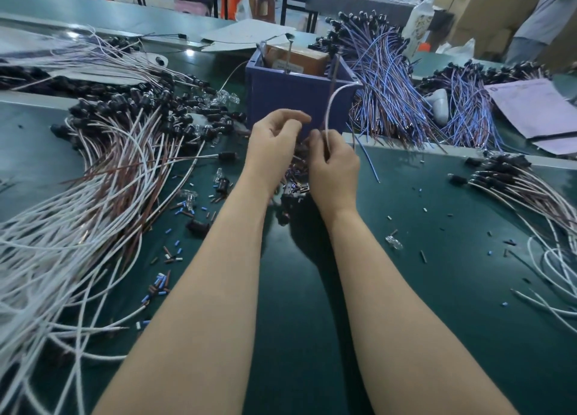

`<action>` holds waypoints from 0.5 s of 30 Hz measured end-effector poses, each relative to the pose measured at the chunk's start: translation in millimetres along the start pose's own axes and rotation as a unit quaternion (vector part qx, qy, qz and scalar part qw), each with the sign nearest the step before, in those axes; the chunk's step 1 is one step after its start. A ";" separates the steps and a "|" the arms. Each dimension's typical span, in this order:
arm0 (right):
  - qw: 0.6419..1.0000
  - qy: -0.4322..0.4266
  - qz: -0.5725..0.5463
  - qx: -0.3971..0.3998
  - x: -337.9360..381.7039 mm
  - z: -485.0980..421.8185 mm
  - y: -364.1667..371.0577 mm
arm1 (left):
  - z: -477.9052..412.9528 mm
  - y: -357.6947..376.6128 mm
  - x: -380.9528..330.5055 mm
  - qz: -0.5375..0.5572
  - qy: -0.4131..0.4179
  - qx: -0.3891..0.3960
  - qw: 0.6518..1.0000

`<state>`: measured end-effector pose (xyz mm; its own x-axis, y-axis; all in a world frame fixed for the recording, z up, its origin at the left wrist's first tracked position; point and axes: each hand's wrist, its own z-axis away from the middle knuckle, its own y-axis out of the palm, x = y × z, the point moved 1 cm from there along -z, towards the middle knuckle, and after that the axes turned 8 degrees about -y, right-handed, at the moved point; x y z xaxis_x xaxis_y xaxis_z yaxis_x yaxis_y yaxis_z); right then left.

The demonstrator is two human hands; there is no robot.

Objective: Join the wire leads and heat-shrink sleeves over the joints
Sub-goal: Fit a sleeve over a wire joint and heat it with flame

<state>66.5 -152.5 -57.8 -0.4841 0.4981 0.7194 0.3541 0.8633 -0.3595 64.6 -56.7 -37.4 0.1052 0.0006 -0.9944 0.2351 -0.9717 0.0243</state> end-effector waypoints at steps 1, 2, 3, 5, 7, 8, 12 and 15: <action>0.999 0.015 -0.017 -0.025 2.6 -2.8 -3.0 | -1.3 -1.1 -1.2 -0.105 0.023 -0.029 0.994; 0.998 0.031 -0.035 -0.044 4.9 -6.4 -5.8 | -1.6 -2.1 -2.7 -0.209 0.033 -0.041 0.976; 0.996 0.047 -0.055 -0.055 6.9 -9.9 -8.7 | -0.3 -2.6 -4.7 -0.290 0.025 -0.033 0.956; 0.990 0.071 -0.103 -0.061 10.1 -15.7 -13.9 | 3.0 -2.3 -9.6 -0.366 -0.026 0.021 0.930; 0.988 0.069 -0.124 -0.059 13.7 -19.1 -20.0 | 6.7 -0.7 -16.1 -0.365 -0.049 0.070 0.927; 0.989 0.062 -0.123 -0.056 15.7 -20.7 -22.9 | 8.8 0.6 -20.2 -0.339 -0.048 0.091 0.935; 0.985 0.075 -0.139 -0.076 17.1 -27.3 -40.2 | 22.1 8.6 -35.5 -0.186 -0.034 0.158 0.969; 0.976 0.160 -0.057 -0.139 0.7 -33.0 -66.6 | 28.3 15.0 -49.0 -0.136 0.016 0.186 0.973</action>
<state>68.9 -212.4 -13.7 -0.2733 0.3110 0.9103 0.5375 0.8342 -0.1237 35.6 -78.0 8.8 0.1188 0.2722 -0.9549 -0.1062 -0.9527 -0.2848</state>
